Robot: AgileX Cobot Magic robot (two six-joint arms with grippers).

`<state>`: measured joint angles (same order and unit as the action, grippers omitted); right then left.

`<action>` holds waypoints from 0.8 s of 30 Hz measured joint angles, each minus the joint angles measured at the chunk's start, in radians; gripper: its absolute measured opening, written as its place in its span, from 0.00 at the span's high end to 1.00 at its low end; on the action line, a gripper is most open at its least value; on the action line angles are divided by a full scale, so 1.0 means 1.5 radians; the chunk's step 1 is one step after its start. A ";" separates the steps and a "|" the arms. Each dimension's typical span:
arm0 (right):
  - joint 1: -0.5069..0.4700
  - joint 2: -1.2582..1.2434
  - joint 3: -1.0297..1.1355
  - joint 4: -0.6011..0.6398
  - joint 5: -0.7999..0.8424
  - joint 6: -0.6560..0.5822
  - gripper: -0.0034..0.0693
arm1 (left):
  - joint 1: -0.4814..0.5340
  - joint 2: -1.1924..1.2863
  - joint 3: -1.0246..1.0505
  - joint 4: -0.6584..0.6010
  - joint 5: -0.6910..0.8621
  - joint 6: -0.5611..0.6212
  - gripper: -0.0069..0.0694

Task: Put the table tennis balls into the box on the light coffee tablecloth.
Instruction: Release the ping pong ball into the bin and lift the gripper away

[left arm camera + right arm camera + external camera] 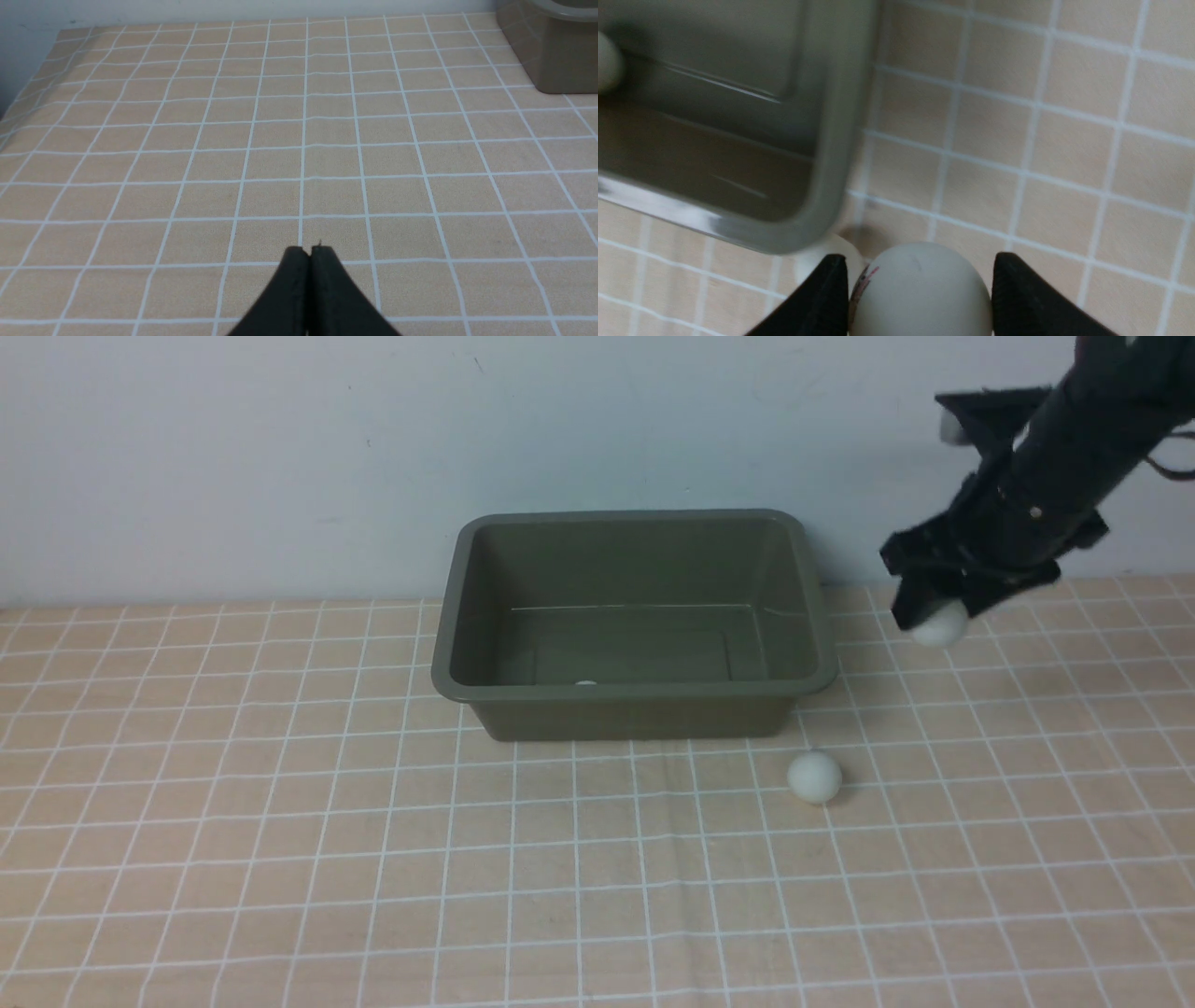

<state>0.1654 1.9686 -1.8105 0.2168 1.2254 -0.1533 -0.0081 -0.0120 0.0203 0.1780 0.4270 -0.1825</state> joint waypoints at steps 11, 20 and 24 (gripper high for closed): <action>0.134 0.106 -0.094 0.023 -0.083 -0.047 0.46 | 0.000 0.000 0.000 0.000 0.000 0.000 1.00; 0.143 0.194 -0.159 0.012 -0.082 -0.048 0.46 | 0.000 0.000 0.000 0.000 0.000 0.000 1.00; 0.143 0.205 -0.162 0.008 -0.081 -0.048 0.43 | 0.000 0.000 0.000 0.000 0.000 0.000 1.00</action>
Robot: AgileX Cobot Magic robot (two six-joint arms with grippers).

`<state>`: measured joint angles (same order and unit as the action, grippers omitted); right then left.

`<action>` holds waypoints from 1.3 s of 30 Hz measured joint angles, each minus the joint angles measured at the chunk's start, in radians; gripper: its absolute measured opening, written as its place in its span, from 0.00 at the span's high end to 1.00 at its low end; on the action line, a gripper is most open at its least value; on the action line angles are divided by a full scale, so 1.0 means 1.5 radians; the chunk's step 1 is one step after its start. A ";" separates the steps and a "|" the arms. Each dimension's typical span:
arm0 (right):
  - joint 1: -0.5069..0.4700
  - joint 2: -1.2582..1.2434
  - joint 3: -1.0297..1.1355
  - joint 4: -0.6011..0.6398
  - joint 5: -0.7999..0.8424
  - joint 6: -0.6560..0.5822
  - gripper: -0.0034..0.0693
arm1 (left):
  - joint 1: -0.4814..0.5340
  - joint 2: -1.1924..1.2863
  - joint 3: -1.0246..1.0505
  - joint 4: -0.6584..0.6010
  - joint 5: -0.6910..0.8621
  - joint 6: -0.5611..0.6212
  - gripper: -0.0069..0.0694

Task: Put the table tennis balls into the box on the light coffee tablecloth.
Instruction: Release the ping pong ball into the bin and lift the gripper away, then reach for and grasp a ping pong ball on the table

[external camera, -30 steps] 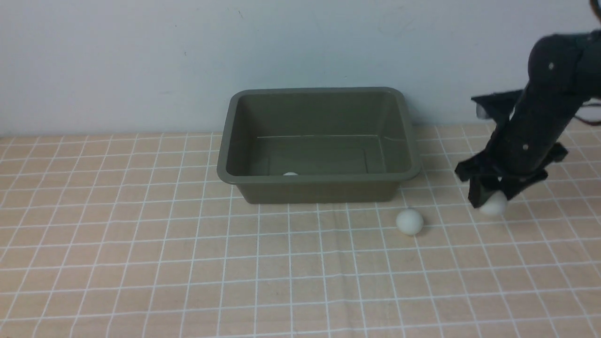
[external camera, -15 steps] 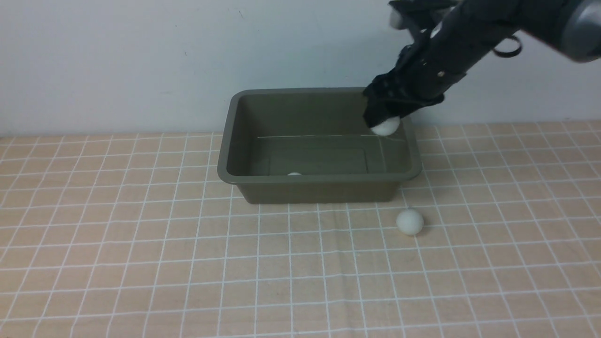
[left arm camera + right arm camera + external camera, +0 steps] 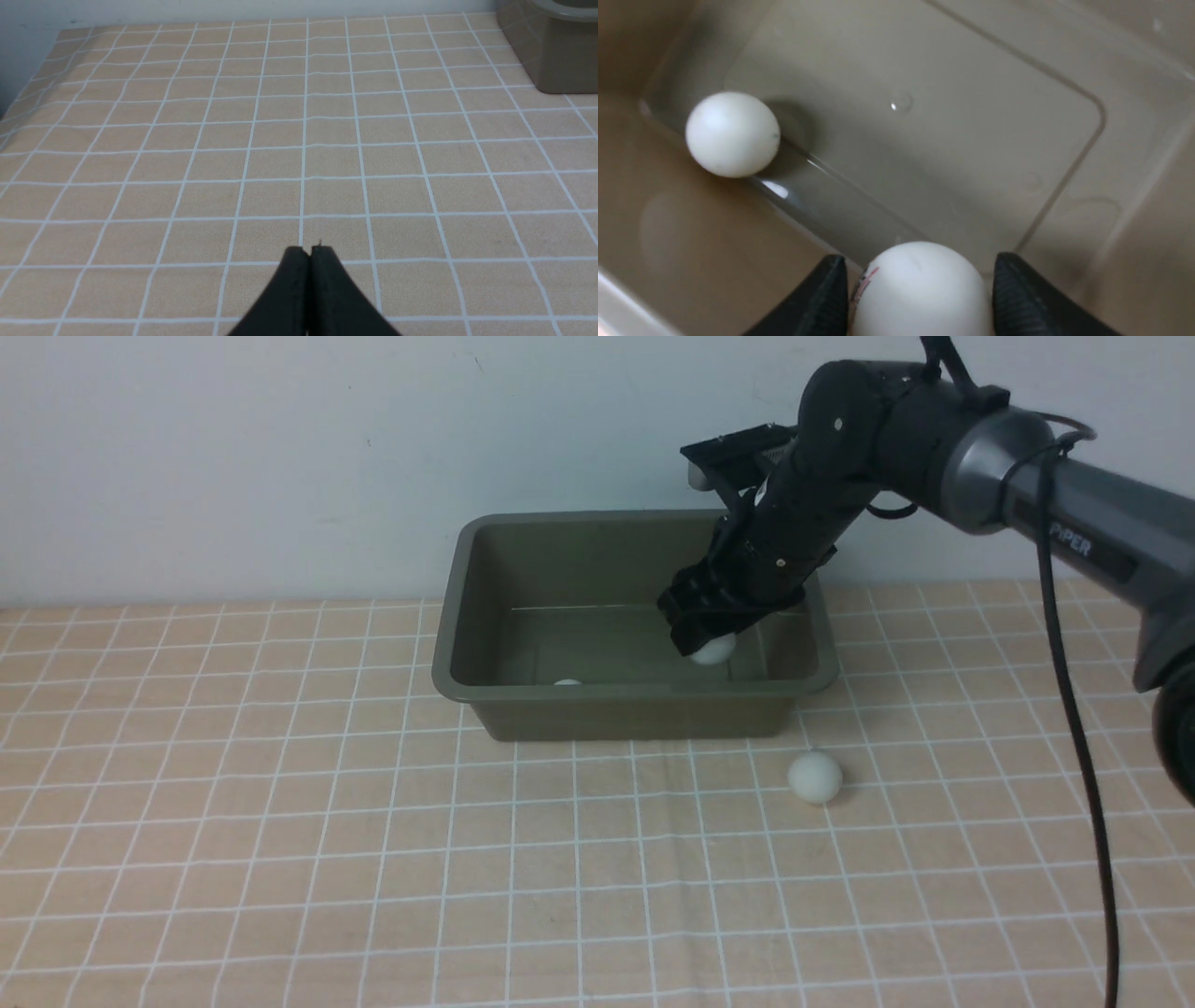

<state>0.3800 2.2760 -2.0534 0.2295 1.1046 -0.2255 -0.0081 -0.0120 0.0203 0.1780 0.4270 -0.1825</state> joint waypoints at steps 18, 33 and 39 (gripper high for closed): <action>0.000 -0.053 -0.094 -0.077 0.095 0.024 0.41 | 0.000 0.000 0.000 0.000 0.000 0.000 1.00; 0.000 -0.350 0.211 -0.197 0.098 0.115 0.41 | 0.000 0.000 0.000 0.000 0.000 0.000 1.00; 0.000 -0.374 0.393 -0.181 0.068 0.118 0.41 | 0.000 0.000 0.000 0.000 0.000 0.000 1.00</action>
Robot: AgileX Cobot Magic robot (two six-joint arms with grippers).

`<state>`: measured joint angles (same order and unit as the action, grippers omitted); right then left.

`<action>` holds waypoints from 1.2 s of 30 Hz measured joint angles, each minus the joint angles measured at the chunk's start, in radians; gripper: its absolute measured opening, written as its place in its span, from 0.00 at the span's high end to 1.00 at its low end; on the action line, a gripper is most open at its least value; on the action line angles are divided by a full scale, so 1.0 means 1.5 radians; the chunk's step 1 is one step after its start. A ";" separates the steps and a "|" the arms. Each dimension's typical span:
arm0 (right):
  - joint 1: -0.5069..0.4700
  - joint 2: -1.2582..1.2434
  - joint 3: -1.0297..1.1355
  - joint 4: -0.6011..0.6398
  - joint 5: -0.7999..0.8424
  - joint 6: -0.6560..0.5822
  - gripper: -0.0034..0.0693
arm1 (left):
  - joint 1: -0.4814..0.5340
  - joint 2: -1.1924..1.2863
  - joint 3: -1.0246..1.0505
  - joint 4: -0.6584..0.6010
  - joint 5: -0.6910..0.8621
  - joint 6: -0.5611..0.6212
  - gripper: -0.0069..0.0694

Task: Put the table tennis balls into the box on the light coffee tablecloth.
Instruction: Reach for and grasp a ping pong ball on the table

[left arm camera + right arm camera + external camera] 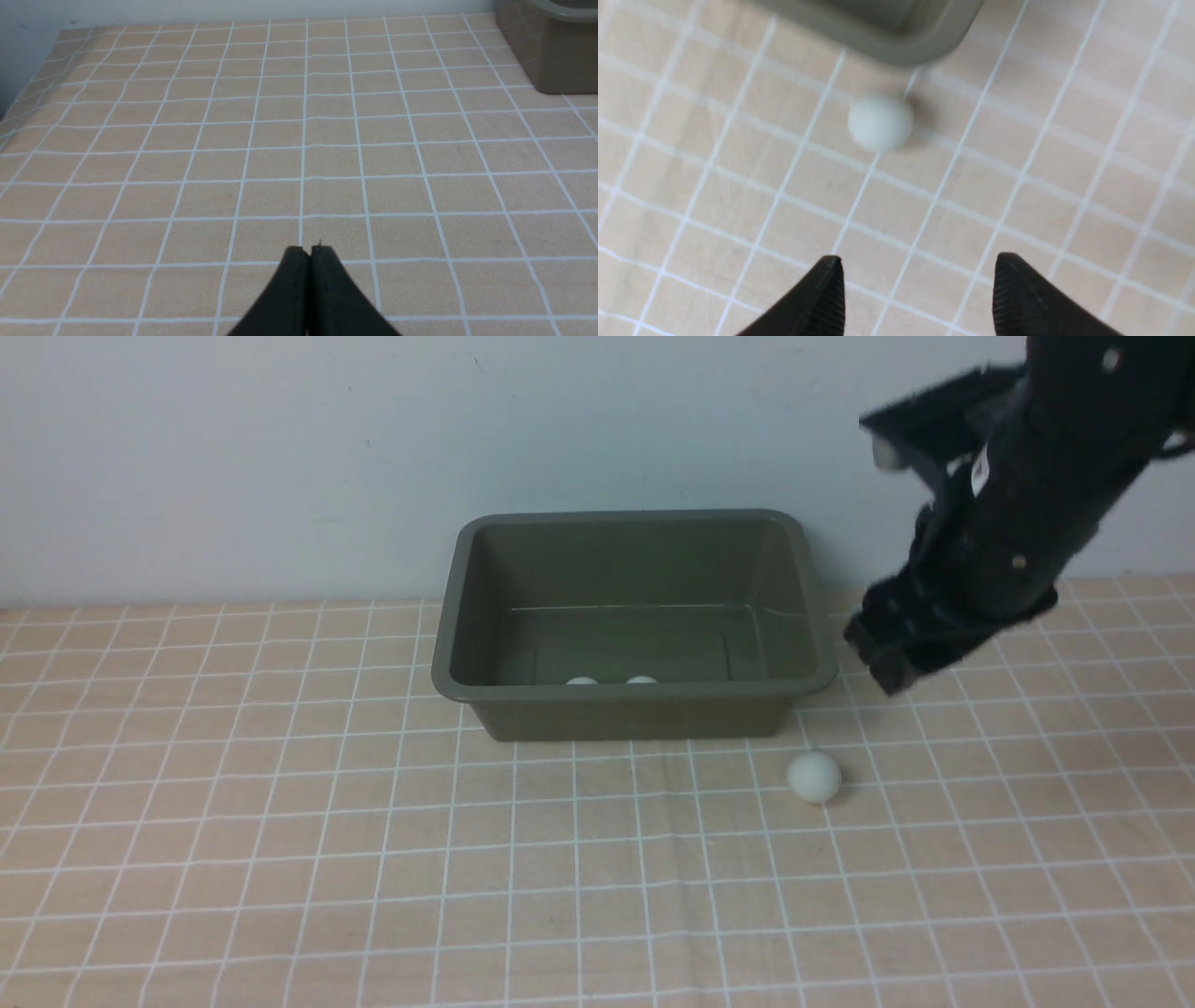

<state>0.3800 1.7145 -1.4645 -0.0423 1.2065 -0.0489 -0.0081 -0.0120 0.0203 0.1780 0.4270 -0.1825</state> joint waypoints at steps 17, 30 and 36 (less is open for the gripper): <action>0.000 0.055 0.218 0.079 -0.418 0.001 0.41 | 0.000 0.000 0.000 0.000 0.000 0.000 1.00; 0.000 0.113 0.219 0.061 -0.476 0.000 0.41 | 0.000 0.000 0.000 0.000 0.000 0.000 1.00; 0.000 0.125 0.219 0.046 -0.487 0.000 0.41 | 0.000 0.000 0.000 0.000 0.000 0.000 1.00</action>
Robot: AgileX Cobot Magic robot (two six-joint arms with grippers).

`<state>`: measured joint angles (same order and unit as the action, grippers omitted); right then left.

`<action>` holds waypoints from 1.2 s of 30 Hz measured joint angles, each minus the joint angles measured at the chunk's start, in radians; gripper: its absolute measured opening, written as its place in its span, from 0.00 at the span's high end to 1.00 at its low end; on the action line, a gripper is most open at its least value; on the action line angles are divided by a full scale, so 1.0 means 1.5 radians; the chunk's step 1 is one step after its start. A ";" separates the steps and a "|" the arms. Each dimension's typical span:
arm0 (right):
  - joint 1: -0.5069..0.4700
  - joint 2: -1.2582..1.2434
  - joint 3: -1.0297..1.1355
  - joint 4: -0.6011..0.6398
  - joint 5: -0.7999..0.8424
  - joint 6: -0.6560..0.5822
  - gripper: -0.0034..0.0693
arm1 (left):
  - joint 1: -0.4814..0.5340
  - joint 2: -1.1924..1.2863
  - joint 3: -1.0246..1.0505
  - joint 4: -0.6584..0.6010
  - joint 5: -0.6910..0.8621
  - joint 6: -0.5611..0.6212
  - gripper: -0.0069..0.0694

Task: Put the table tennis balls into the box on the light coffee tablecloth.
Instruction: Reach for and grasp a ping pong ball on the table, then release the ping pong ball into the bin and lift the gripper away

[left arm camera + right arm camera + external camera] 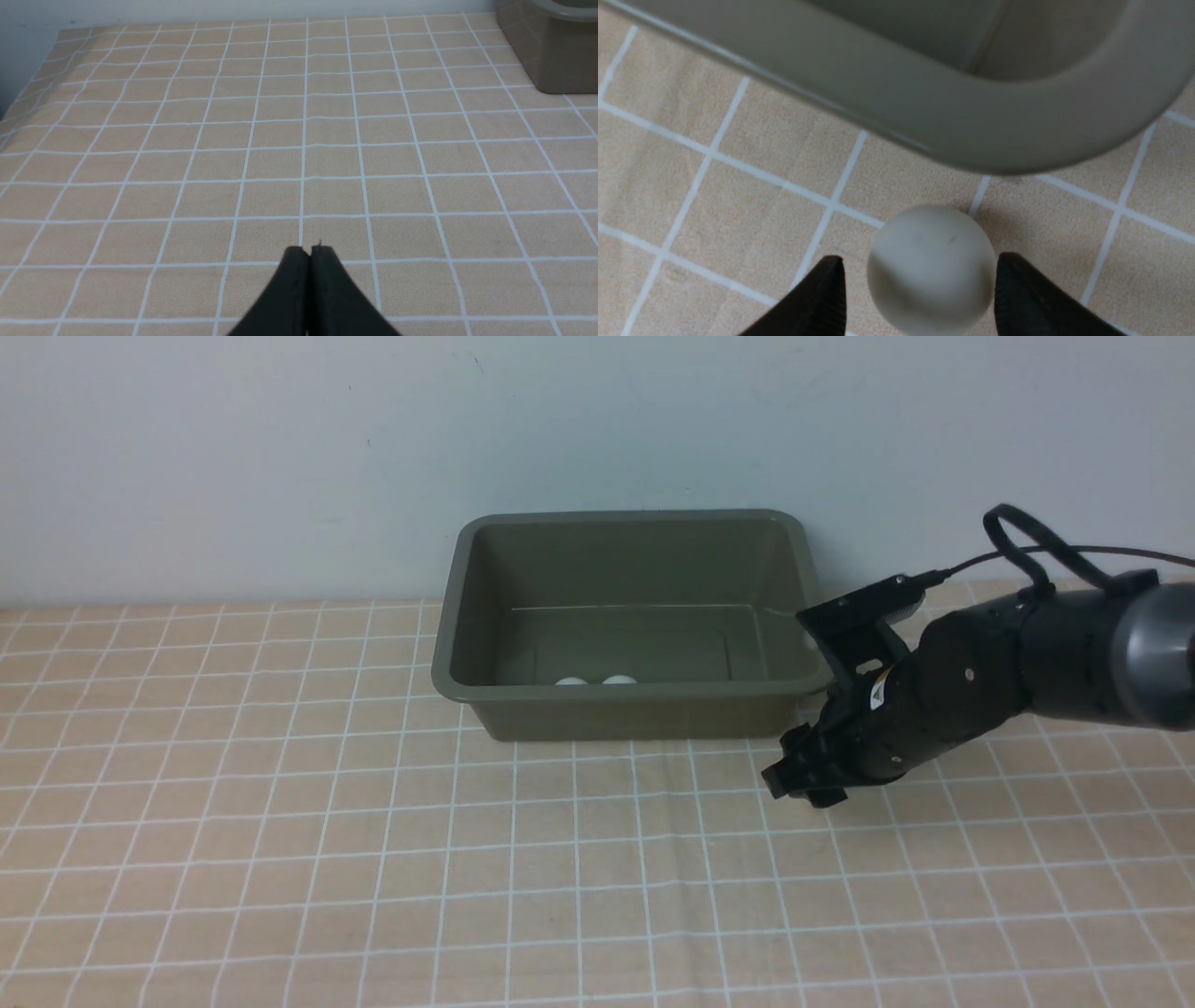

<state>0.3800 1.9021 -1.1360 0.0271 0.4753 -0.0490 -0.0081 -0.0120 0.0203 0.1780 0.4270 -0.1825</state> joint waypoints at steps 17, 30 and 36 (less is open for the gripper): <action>0.000 0.036 -0.005 -0.002 -0.021 0.009 0.45 | 0.000 0.000 0.000 0.000 0.000 0.000 1.00; 0.000 -0.067 -0.005 0.041 0.166 0.001 0.45 | 0.000 0.000 0.000 0.000 0.000 0.000 1.00; 0.000 -0.128 -0.065 0.081 0.208 -0.040 0.45 | 0.000 0.000 0.000 0.000 0.000 0.000 1.00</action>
<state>0.3800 1.7101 -1.2336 0.1487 0.7870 -0.1087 -0.0081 -0.0120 0.0203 0.1780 0.4270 -0.1825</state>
